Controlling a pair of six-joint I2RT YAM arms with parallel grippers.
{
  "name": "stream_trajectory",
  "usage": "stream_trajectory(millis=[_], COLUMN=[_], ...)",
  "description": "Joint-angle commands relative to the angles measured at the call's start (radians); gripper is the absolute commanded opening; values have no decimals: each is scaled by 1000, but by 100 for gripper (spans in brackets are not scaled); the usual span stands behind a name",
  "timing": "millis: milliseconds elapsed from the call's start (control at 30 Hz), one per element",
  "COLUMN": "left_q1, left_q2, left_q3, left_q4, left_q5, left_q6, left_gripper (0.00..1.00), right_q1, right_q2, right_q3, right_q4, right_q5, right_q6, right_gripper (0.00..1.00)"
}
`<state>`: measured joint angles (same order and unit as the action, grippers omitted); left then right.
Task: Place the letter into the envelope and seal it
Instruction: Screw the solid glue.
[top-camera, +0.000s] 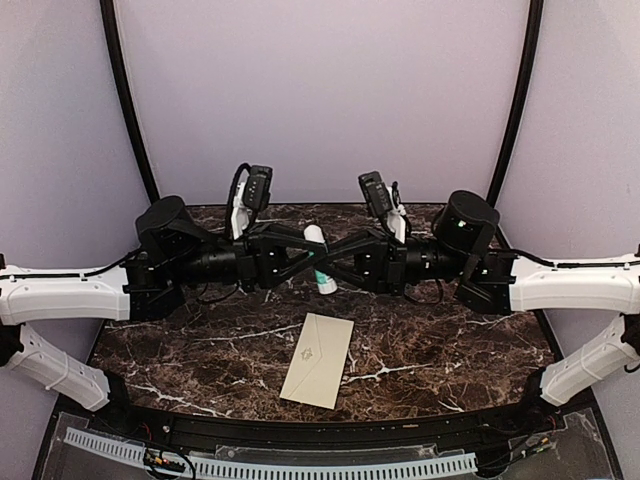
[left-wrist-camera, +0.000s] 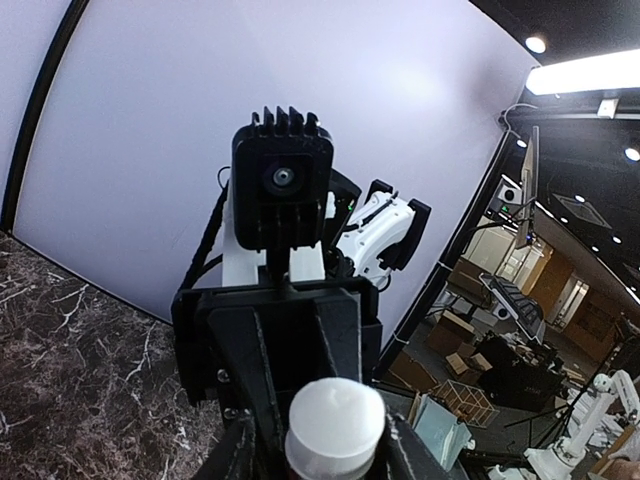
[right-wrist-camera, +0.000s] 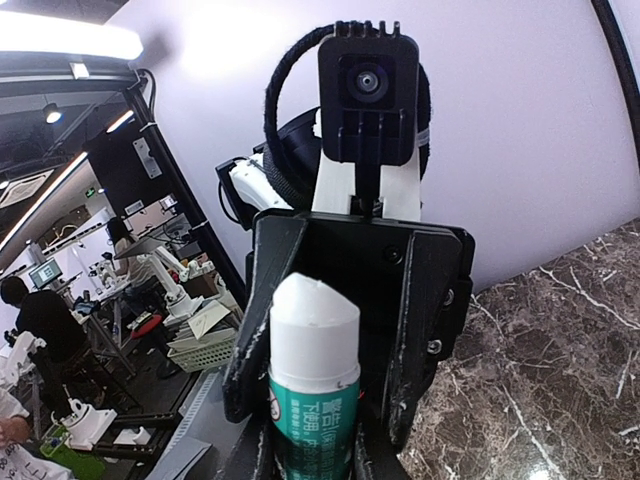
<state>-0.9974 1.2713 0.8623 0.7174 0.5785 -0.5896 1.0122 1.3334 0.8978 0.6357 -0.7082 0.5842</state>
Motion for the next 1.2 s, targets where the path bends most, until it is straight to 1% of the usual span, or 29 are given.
stream_trajectory(millis=[0,33,167,367,400,433,467,533,567,633,700,800,867,933,1000,1067,1167], left_q1=[-7,-8,-8,-8,-7,-7,-7,-8,-7,-7,-8,-7,-7,-7,-7,-7,-8], left_q2=[1,0,-6,-7,-8,-11,-14,-25,-34,-42,-43,-38,-39,-46,-56,-68,-80], left_q3=[14,13,4,1,-3,-5,-10,-20,-22,-24,-22,-22,-24,-27,-29,-30,-31], left_q4=[69,69,73,97,103,107,109,122,126,126,115,113,111,108,102,96,91], left_q5=[28,27,15,25,21,12,4,-17,-30,-48,-53,-50,-49,-62,-84,-110,-136], left_q6=[-15,-15,-21,-44,-49,-51,-53,-56,-57,-56,-56,-61,-64,-64,-60,-58,-53], left_gripper=[31,30,19,6,4,1,0,0,0,0,0,0,0,0,0,0,0], right_q1=[11,11,13,13,13,14,13,14,14,14,13,13,14,13,13,13,15], right_q2=[13,12,15,14,11,9,5,-1,-2,-6,-9,-11,-13,-13,-12,-9,-8], right_q3=[31,30,35,33,31,28,25,17,14,5,-3,-3,-2,-4,-10,-20,-42], right_q4=[28,27,14,-2,-3,-4,-6,-9,-10,-7,-2,2,-1,-6,-9,-9,12], right_q5=[-11,-10,-10,-3,0,5,7,12,13,16,20,24,28,30,26,17,-6], right_q6=[4,3,-5,-13,-13,-14,-16,-17,-17,-16,-10,-7,-11,-15,-14,-10,7], right_gripper=[0,0,0,0,1,3,6,13,14,13,10,10,15,24,31,36,41])
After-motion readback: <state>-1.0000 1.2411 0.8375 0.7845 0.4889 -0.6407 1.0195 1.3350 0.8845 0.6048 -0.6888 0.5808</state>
